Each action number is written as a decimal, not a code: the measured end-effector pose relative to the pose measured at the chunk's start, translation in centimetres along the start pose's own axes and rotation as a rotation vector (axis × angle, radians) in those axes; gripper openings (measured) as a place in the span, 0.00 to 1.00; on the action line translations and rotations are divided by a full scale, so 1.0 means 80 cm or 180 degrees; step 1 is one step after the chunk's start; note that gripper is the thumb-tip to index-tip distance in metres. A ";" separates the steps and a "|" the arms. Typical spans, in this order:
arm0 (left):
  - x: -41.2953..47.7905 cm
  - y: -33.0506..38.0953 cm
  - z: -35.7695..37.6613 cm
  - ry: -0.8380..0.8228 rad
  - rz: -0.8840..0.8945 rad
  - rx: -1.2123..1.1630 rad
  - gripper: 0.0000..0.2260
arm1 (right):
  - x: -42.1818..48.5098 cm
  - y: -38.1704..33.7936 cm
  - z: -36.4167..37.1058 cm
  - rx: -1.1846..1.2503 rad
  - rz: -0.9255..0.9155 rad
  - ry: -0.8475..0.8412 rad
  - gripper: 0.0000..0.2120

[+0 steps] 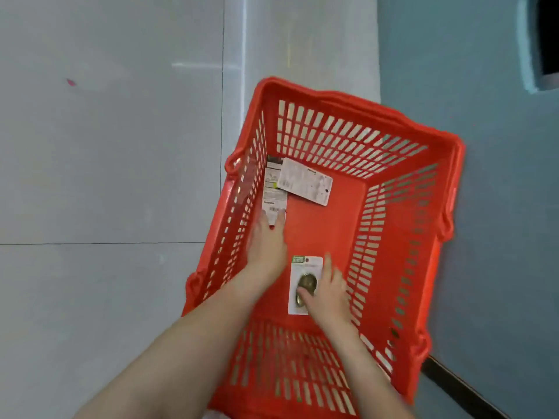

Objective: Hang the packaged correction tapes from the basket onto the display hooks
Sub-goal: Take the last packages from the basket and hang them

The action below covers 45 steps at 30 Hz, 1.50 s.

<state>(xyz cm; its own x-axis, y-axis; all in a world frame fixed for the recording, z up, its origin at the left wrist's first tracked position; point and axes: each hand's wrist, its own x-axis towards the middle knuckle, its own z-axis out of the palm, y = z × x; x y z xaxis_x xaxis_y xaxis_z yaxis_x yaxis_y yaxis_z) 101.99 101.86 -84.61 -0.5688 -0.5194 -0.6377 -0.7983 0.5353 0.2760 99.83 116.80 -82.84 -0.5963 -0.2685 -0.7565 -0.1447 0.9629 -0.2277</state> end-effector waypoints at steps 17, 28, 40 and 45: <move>-0.056 0.056 -0.053 -0.0600 -0.0944 -0.2808 0.25 | -0.016 -0.017 -0.061 0.1951 0.0232 0.0686 0.36; -0.308 0.097 -0.383 -0.2583 -0.0035 -0.4734 0.28 | -0.313 -0.110 -0.367 0.4212 -0.0331 -0.0135 0.30; -0.509 0.265 -0.695 -0.3145 0.1643 -0.3339 0.23 | -0.625 -0.226 -0.581 0.4251 -0.1051 0.1209 0.30; -0.610 0.302 -0.731 -0.2824 0.2117 -0.2925 0.16 | -0.748 -0.223 -0.608 0.3391 -0.0862 0.2112 0.27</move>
<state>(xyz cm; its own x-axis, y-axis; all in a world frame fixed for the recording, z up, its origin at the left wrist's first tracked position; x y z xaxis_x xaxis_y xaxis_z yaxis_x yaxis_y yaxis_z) 98.88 101.24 -4.75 -0.8437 0.4128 -0.3431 -0.4758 -0.2794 0.8340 99.66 117.00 -3.71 -0.9688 -0.0909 -0.2305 0.1939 0.3011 -0.9337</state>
